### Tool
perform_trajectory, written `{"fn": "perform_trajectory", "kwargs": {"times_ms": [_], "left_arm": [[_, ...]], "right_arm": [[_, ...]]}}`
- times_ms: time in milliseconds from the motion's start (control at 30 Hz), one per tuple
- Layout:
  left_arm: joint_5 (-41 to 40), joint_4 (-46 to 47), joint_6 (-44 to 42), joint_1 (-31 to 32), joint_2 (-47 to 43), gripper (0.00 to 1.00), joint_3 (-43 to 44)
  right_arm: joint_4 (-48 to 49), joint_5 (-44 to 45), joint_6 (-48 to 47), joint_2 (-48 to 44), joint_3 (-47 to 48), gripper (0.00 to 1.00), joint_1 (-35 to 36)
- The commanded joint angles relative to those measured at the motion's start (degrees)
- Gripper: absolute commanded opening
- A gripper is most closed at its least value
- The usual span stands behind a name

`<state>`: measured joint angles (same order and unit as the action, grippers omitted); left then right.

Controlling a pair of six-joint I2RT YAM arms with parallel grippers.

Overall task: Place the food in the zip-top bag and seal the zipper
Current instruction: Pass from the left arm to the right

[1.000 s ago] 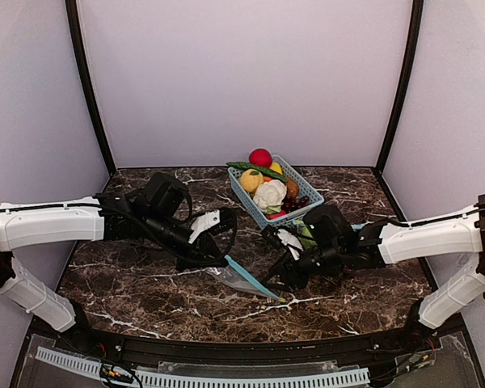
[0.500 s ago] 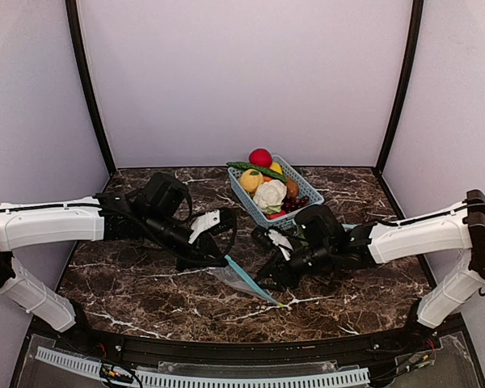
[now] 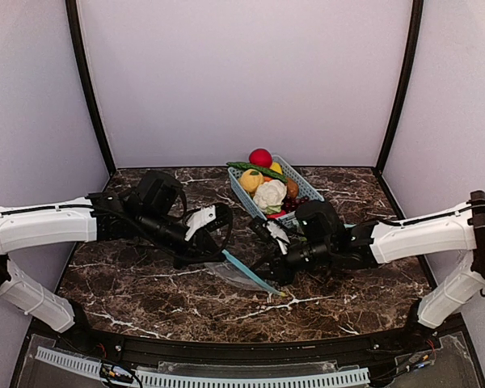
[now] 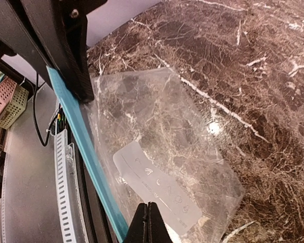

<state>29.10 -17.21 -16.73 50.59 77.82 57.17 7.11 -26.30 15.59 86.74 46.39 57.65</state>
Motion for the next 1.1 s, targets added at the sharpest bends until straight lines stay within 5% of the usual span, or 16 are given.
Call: {"fn": "perform_trajectory", "kwargs": {"times_ms": [0,100,200,1067], "left_arm": [[0.3,-0.05,0.05,0.46,-3.24,0.01,-0.64],[0.84,-4.01,-1.05,0.48,-2.08,0.01,1.41],[0.37,-5.02,-1.85,0.48,-1.68,0.01,2.02],[1.92,-3.71,-1.35,0.55,-2.46,0.01,1.17]], "right_arm": [[0.46,2.34,2.54,-6.37,-1.92,0.04,0.24],[-0.42,0.66,2.68,-11.06,-3.84,0.28,0.11],[-1.89,0.5,2.56,-13.59,-5.11,0.37,0.07],[-1.84,3.65,1.05,-8.65,-3.92,0.46,-2.56]]}}
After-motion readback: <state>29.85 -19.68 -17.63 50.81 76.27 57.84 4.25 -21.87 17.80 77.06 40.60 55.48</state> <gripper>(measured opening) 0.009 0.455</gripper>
